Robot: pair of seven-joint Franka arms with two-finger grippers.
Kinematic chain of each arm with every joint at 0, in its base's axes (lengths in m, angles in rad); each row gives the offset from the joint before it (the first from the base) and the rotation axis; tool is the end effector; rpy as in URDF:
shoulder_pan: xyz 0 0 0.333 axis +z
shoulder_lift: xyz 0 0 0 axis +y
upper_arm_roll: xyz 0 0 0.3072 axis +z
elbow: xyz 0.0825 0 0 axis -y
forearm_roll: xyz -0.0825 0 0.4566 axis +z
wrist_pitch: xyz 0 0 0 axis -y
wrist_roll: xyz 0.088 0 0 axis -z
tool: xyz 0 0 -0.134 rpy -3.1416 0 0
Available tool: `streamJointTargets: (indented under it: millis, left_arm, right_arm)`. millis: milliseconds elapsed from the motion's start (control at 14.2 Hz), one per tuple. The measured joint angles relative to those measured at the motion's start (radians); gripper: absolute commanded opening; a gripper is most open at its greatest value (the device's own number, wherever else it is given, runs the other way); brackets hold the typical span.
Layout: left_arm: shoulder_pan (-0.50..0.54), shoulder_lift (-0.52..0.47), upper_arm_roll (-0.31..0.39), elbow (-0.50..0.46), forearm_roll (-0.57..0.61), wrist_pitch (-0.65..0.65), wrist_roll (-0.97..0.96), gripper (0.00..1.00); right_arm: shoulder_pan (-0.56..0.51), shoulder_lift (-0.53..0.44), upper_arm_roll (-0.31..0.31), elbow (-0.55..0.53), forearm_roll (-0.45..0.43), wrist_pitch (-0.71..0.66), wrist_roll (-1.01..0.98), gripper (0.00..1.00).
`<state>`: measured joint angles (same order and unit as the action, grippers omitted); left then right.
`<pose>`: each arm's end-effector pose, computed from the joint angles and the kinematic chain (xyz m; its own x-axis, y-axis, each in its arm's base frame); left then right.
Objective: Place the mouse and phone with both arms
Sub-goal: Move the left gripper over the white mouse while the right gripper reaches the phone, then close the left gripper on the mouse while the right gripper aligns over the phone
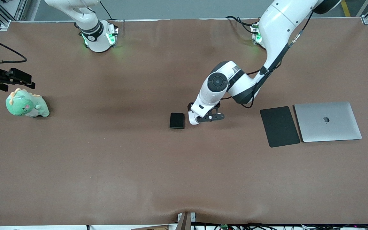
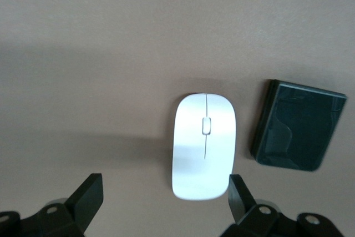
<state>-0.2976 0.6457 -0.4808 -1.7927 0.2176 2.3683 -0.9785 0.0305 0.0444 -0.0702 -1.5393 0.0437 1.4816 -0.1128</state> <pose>0.5077 -0.4848 0.1398 0.9876 0.1238 -0.0963 0.1323 -0.9873 0.0877 0.6273 -0.0180 0.5707 0.9924 0.0768 -0.0965 0.0720 -0.9961 -0.0518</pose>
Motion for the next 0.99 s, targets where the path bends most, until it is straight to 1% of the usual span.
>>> streamJointTargets:
  millis: [212, 353, 494, 635, 988]
  left_arm:
    - [-0.016, 0.03, 0.0, 0.006, 0.054, 0.007, -0.056, 1.0]
    - [-0.035, 0.04, 0.0, 0.013, 0.075, 0.007, -0.083, 0.96]
    - [-0.049, 0.048, 0.001, 0.017, 0.093, 0.007, -0.098, 0.94]
    - [-0.053, 0.055, 0.001, 0.019, 0.102, 0.007, -0.104, 0.94]
    - [-0.056, 0.075, 0.003, 0.038, 0.104, 0.037, -0.104, 0.92]
  right_arm:
    - [0.05, 0.02, 0.01, -0.002, 0.011, 0.016, 0.006, 1.0]
    - [0.085, 0.055, 0.012, -0.004, 0.039, 0.041, 0.027, 1.0]
    - [0.114, 0.106, 0.013, -0.006, 0.057, 0.086, 0.061, 1.0]
    - [0.157, 0.164, 0.014, -0.008, 0.066, 0.14, 0.107, 1.0]
    - [0.306, 0.303, 0.018, -0.012, 0.083, 0.294, 0.271, 1.0]
